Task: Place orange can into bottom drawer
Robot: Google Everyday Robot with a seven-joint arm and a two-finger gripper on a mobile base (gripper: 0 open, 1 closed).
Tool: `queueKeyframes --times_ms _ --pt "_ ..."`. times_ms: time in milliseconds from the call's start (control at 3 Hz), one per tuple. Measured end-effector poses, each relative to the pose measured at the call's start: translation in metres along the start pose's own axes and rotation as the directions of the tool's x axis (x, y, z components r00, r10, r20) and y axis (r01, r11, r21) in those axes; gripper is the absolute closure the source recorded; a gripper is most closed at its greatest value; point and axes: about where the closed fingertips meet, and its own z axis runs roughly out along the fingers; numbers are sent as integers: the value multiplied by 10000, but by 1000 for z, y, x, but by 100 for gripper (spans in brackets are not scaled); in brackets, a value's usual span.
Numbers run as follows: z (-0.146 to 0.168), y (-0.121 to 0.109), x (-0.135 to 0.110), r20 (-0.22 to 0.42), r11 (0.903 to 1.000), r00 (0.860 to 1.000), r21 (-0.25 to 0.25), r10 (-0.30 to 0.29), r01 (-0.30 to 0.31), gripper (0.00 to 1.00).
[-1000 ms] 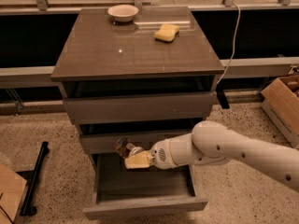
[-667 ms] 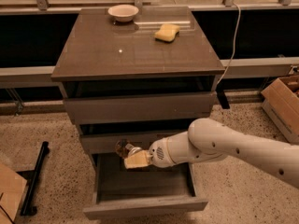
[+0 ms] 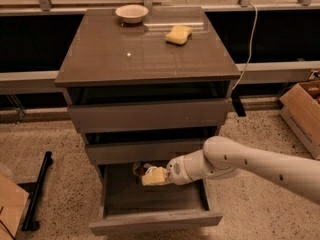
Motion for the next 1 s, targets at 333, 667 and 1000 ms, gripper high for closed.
queueKeyframes --times_ms 333,667,1000 --pt "18 -52 16 -78 9946 9946 -83 1036 -1037 100" --pt "28 -108 23 241 9831 9831 -320 1813 -1805 100" --pt "39 -173 31 493 9719 9752 -1071 2160 -2099 100"
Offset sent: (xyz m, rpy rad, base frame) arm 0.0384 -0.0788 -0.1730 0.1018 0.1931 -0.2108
